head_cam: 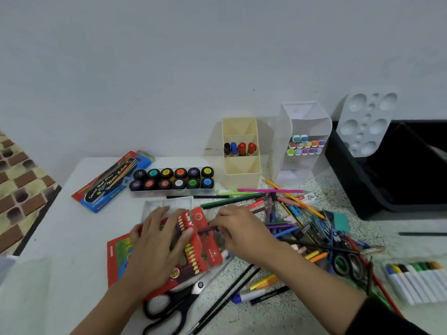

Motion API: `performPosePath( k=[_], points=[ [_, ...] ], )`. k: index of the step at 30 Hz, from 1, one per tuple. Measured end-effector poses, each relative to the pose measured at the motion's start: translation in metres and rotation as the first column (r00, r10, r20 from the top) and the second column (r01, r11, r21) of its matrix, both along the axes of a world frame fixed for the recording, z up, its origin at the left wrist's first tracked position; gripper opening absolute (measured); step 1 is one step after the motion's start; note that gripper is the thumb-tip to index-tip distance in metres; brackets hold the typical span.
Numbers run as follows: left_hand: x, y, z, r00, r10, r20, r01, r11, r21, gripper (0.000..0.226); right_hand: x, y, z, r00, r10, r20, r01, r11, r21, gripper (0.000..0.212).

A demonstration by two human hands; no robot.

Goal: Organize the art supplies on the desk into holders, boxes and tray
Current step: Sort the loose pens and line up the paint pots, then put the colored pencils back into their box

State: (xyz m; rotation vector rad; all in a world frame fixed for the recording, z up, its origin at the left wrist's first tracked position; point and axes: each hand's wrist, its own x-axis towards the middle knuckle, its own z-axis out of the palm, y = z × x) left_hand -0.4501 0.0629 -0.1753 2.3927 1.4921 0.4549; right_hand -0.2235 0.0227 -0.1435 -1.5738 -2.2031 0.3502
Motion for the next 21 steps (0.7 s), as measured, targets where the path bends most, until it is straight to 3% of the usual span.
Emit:
performPosePath(
  k=[7, 11, 17, 21],
  points=[
    [0.006, 0.006, 0.0, 0.994, -0.105, 0.034, 0.103, 0.994, 0.047, 0.049, -0.014, 0.006, -0.009, 0.99, -0.021, -0.138, 0.022, 1.0, 0.006, 0.016],
    [0.009, 0.012, -0.003, 0.984, -0.177, 0.0, 0.176, 0.98, 0.091, 0.045, -0.016, 0.018, -0.01, 0.995, -0.06, -0.084, 0.064, 0.997, 0.052, 0.007],
    [0.01, 0.012, -0.006, 0.98, -0.199, -0.002, 0.198, 0.973, 0.119, 0.045, 0.001, 0.013, -0.013, 0.979, -0.202, -0.018, 0.202, 0.979, 0.025, 0.033],
    [0.01, 0.01, -0.005, 0.981, -0.195, 0.0, 0.194, 0.971, 0.138, 0.043, 0.02, 0.003, -0.014, 0.968, -0.251, 0.012, 0.251, 0.968, 0.005, 0.023]
  ],
)
